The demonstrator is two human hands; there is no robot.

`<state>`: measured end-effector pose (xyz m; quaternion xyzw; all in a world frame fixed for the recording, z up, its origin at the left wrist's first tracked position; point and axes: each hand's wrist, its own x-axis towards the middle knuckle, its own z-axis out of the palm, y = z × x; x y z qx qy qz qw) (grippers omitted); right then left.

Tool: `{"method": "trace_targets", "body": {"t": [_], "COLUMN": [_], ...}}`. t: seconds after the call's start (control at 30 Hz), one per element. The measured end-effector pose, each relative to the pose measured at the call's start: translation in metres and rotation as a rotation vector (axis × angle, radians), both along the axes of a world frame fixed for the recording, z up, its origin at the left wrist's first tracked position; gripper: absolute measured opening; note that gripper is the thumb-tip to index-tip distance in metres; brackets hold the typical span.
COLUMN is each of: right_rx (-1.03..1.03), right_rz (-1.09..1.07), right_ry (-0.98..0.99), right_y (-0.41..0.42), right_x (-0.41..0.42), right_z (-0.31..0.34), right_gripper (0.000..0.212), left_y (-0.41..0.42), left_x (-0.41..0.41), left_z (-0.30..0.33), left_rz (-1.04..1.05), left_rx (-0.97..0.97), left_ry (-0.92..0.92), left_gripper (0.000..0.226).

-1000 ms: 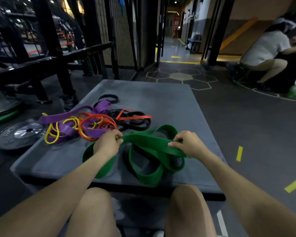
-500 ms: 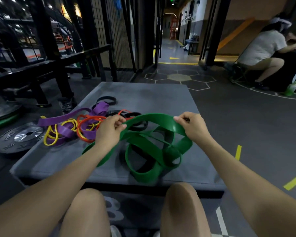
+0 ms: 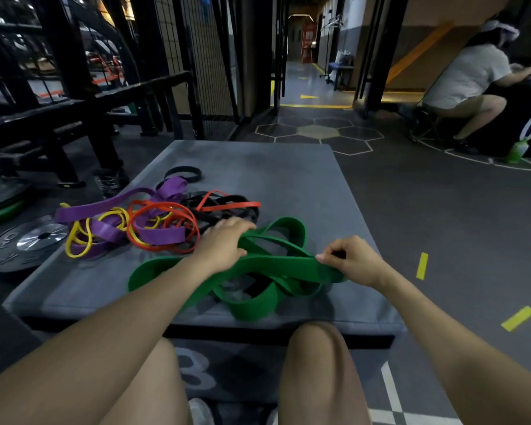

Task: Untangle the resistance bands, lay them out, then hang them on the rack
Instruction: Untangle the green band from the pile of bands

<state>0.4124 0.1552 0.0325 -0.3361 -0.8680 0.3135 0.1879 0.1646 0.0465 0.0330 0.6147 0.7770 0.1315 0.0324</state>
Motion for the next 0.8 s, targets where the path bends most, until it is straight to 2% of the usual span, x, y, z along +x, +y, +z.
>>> {"method": "trace_targets", "body": {"t": [0.1, 0.2, 0.33, 0.5, 0.6, 0.67, 0.73, 0.8], "right_rx": [-0.003, -0.023, -0.038, -0.016, 0.042, 0.072, 0.117, 0.141], "right_rz": [0.035, 0.036, 0.016, 0.005, 0.034, 0.050, 0.047, 0.024], "right_ry": [-0.021, -0.014, 0.050, 0.089, 0.053, -0.020, -0.145, -0.223], "right_y": [0.001, 0.004, 0.004, 0.003, 0.002, 0.002, 0.004, 0.006], "right_x": [0.000, -0.003, -0.008, -0.028, -0.041, -0.044, -0.046, -0.046], "right_z": [-0.003, -0.002, 0.005, 0.025, 0.036, 0.037, 0.033, 0.026], "right_gripper": [0.027, 0.022, 0.020, 0.016, 0.022, 0.022, 0.023, 0.028], "left_y": [0.012, 0.015, 0.017, 0.003, -0.011, -0.022, -0.032, -0.036], "left_x": [-0.007, -0.010, -0.017, -0.060, -0.090, -0.113, -0.125, -0.124], "left_z": [-0.001, -0.002, 0.005, 0.047, 0.068, 0.075, 0.075, 0.067], "left_rz": [0.010, 0.024, 0.197, 0.383, 0.613, 0.753, 0.814, 0.771], "left_rx": [-0.135, -0.103, 0.153, 0.420, 0.583, 0.653, 0.528, 0.315], "left_ry": [-0.007, 0.052, -0.110, -0.362, -0.551, -0.569, -0.435, -0.298], "left_gripper": [0.048, 0.028, 0.019, 0.017, 0.018, 0.024, 0.028, 0.031]}}
